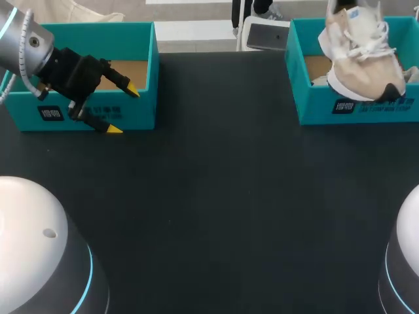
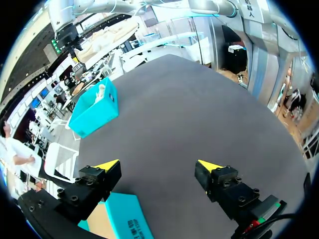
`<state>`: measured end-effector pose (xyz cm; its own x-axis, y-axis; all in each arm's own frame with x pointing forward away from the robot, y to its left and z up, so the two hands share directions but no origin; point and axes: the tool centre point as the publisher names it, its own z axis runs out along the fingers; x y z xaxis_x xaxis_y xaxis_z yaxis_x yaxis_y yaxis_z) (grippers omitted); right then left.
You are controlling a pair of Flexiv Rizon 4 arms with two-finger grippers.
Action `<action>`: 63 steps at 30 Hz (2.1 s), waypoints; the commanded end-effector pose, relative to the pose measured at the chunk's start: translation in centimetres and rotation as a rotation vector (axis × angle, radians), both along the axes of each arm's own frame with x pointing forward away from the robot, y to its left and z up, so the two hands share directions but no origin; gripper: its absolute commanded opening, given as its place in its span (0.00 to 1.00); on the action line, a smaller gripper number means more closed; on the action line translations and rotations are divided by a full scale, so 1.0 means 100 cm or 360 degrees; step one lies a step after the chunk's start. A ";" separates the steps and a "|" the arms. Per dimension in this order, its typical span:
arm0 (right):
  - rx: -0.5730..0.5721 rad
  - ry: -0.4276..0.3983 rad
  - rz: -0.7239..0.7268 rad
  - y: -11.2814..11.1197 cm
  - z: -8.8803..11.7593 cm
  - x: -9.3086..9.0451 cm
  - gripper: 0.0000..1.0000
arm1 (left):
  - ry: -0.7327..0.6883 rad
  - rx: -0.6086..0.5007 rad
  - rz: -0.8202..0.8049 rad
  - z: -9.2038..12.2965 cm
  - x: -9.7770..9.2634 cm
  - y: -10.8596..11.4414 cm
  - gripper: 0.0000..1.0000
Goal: Take the shoe out of the shoebox, open the shoe tongue, remove and reinsert the insole, then place the shoe into the shoebox
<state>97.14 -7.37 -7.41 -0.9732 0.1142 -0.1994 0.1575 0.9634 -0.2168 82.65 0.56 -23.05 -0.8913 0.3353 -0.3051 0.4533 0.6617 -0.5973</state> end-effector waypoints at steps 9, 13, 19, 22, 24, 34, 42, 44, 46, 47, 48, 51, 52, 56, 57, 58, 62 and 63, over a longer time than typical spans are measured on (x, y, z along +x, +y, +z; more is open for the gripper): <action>0.0054 -0.0028 0.0002 -0.029 -0.002 0.028 0.00 | -0.0001 0.0005 0.0001 0.000 0.000 0.000 1.00; 0.0084 0.0023 0.0041 -0.059 -0.009 0.057 0.00 | -0.0001 0.0005 0.0001 0.000 0.000 0.000 1.00; 0.0055 0.0010 0.0035 -0.110 -0.018 0.101 0.00 | -0.0001 0.0005 0.0001 0.000 0.000 0.000 1.00; 0.0012 -0.0007 0.0065 -0.126 -0.016 0.122 0.00 | -0.0001 0.0005 0.0001 0.000 0.000 0.000 1.00; -0.0020 -0.0030 0.0061 -0.140 -0.014 0.140 0.00 | -0.0001 0.0005 0.0001 0.000 0.000 0.000 1.00; -0.0054 -0.0119 0.0014 -0.164 -0.015 0.174 0.00 | -0.0001 0.0005 0.0001 0.000 0.000 0.000 1.00; -0.0054 -0.0119 0.0014 -0.164 -0.015 0.174 0.00 | -0.0001 0.0005 0.0001 0.000 0.000 0.000 1.00; -0.0054 -0.0119 0.0014 -0.164 -0.015 0.174 0.00 | -0.0001 0.0005 0.0001 0.000 0.000 0.000 1.00; -0.0054 -0.0119 0.0014 -0.164 -0.015 0.174 0.00 | -0.0001 0.0005 0.0001 0.000 0.000 0.000 1.00; -0.0032 -0.0143 -0.0050 -0.169 -0.021 0.178 0.00 | -0.0001 0.0005 0.0001 0.000 0.000 0.000 1.00; 0.0000 -0.0178 -0.0087 -0.172 -0.025 0.184 0.00 | -0.0001 0.0005 0.0001 0.000 0.000 0.000 1.00; 0.0027 -0.0235 -0.0164 -0.185 -0.036 0.205 0.00 | -0.0001 0.0005 0.0001 0.000 0.000 0.000 1.00; 0.0044 -0.0257 -0.0194 -0.190 -0.040 0.212 0.00 | -0.0001 0.0005 0.0001 0.000 0.000 0.000 1.00; 0.0044 -0.0237 -0.0263 -0.213 -0.053 0.237 0.00 | -0.0001 0.0005 0.0001 0.000 0.000 0.000 1.00; 0.0043 -0.0233 -0.0278 -0.218 -0.056 0.241 0.00 | -0.0001 0.0005 0.0001 0.000 0.000 0.000 1.00; 0.0028 -0.0233 -0.0352 -0.226 -0.058 0.244 0.00 | -0.0001 0.0005 0.0001 0.000 0.000 0.000 1.00; 0.0049 -0.0196 -0.0690 -0.245 -0.061 0.250 0.00 | -0.0001 0.0005 0.0001 0.000 0.000 0.000 1.00; 0.0023 -0.0203 -0.0781 -0.247 -0.061 0.250 0.00 | -0.0001 0.0005 0.0001 0.000 0.000 0.000 1.00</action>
<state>119.96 -31.62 -13.92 -0.8341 0.4128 -0.3658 0.4872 0.8623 -0.1380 82.65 0.56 -23.05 -0.8913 0.3353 -0.3051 0.4533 0.6617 -0.5972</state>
